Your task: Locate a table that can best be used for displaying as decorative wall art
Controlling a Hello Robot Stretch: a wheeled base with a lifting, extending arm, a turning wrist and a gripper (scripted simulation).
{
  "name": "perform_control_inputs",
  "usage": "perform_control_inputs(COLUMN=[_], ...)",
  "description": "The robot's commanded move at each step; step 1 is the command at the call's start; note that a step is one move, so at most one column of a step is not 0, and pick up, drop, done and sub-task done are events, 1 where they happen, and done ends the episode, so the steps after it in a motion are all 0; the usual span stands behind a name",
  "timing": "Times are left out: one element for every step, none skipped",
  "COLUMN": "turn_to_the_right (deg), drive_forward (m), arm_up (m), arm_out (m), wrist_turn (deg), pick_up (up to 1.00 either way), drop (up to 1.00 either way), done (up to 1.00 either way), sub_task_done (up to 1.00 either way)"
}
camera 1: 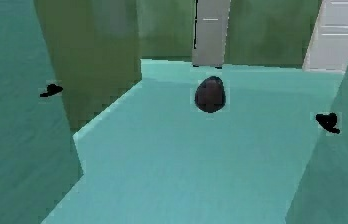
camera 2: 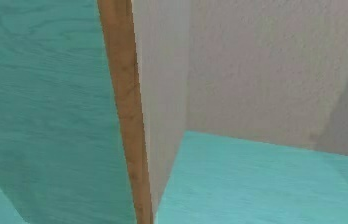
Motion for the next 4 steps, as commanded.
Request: perform_control_inputs(turn_to_the_right=[12.0,3.0,0.0,0.0], drive_forward=[0.00,0.00,1.00,0.50], arm_up=[0.00,0.00,0.00,0.00], arm_out=[0.00,0.00,0.00,0.00], wrist_turn=[0.0,0.0,0.0,0.0], pick_up=[0.00,0.00,0.00,0.00], drop=[0.00,0.00,0.00,0.00], done=[0.00,0.00,0.00,0.00], sub_task_done=[0.00,0.00,0.00,0.00])
